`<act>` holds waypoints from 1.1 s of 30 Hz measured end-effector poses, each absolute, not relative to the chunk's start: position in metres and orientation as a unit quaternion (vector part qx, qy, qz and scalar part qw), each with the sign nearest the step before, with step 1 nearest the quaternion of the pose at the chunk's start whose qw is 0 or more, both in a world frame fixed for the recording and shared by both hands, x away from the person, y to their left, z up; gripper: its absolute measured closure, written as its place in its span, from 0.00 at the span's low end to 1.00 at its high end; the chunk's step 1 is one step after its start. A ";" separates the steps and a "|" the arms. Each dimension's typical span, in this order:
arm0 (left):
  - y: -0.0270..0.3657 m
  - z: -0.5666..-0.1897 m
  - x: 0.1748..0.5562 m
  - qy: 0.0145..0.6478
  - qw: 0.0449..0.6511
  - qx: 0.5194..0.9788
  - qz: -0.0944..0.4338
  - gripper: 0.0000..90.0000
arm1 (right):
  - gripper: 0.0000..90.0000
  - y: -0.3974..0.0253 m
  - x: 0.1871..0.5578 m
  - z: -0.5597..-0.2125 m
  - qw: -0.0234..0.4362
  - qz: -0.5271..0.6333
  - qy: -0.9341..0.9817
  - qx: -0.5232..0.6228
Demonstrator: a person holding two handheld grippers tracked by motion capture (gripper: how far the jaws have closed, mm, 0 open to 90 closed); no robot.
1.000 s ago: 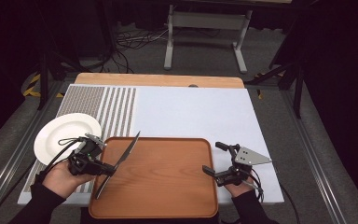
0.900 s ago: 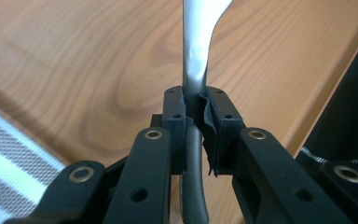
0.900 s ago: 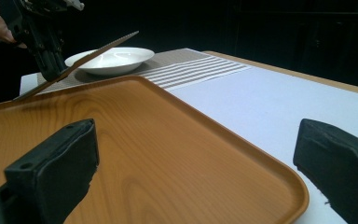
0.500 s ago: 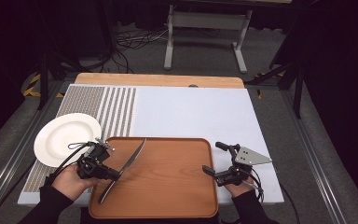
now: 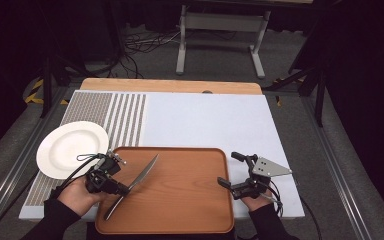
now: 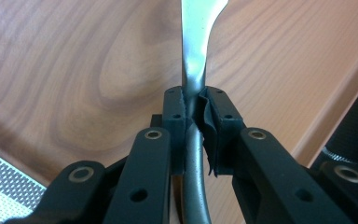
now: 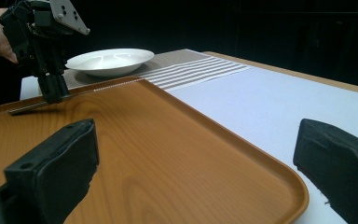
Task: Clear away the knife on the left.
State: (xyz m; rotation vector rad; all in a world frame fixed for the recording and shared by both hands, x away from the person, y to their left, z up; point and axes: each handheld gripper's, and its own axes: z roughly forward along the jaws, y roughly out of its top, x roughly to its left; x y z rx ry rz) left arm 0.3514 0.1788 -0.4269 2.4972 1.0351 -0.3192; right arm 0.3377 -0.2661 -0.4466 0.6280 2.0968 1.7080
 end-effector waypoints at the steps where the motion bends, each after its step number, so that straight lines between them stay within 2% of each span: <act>1: 0.178 -0.427 0.351 0.370 0.207 0.899 -0.113 0.89 | 0.01 -0.266 0.338 -0.447 0.181 0.605 0.743 0.223; 21: 0.171 -0.437 0.350 0.371 0.172 0.905 -0.113 0.89 | 0.01 -0.266 0.338 -0.447 0.180 0.606 0.742 0.222; 29: 0.171 -0.438 0.351 0.371 0.174 0.905 -0.113 0.88 | 0.01 -0.267 0.338 -0.447 0.180 0.606 0.742 0.223; 33: 0.173 -0.435 0.351 0.365 0.187 0.904 -0.117 0.85 | 0.01 -0.267 0.338 -0.447 0.179 0.606 0.742 0.223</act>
